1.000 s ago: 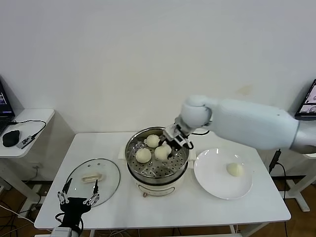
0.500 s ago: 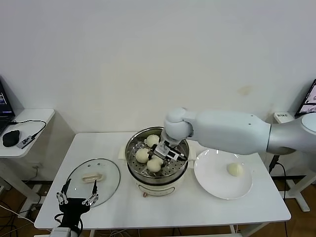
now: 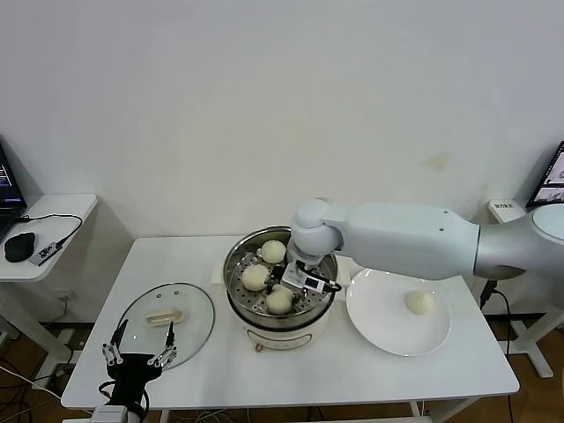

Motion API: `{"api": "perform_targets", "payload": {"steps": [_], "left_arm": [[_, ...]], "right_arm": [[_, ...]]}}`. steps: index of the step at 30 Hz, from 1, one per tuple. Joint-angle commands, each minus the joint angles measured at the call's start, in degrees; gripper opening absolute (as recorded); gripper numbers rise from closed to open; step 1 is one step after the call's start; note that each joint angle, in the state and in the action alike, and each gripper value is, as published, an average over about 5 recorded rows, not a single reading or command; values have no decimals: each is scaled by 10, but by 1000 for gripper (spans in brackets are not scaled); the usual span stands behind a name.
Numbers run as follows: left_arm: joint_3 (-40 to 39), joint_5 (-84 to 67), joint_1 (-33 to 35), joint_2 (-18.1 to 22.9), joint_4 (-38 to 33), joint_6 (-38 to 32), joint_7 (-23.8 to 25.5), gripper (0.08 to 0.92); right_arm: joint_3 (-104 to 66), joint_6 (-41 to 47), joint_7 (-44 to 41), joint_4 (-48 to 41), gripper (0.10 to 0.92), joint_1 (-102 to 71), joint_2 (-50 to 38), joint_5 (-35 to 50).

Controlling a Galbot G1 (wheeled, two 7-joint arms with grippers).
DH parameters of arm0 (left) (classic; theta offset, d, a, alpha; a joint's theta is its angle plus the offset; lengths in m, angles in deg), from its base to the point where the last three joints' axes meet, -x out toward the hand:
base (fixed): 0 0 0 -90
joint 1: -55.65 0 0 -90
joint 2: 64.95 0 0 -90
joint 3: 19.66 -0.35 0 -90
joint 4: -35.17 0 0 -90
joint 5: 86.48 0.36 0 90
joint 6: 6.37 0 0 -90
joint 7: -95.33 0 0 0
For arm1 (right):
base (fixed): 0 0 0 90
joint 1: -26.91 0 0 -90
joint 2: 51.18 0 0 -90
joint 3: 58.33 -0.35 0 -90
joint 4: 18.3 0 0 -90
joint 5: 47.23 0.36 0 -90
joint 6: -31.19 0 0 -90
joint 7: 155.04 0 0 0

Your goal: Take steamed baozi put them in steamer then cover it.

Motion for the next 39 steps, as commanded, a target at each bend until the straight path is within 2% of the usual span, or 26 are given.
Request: {"api": "perform_targets", "payload": {"steps": [1, 6, 10, 16, 24, 32, 39], "left_arm": [[0, 0, 0, 0, -1, 0, 0, 823], [0, 1, -1, -1, -2, 0, 0, 823], [1, 0, -3, -4, -3, 1, 1, 823], [9, -8, -7, -15, -4, 3, 2, 823], [8, -11, -8, -22, 1, 3, 2, 823], [-6, -5, -13, -25, 8, 3, 2, 823], [-14, 0, -14, -26, 10, 4, 2, 823]], "right_arm": [[0, -9, -2, 10, 705, 11, -8, -5], [-17, 2, 3, 13, 811, 26, -30, 30], [-39, 45, -10, 25, 822, 38, -67, 64], [-82, 144, -32, 24, 823, 38, -148, 66], [-138, 250, -31, 26, 823, -15, -293, 90], [-195, 252, -34, 39, 823, -107, -390, 62], [-260, 242, -37, 15, 823, -218, -414, 0]]}}
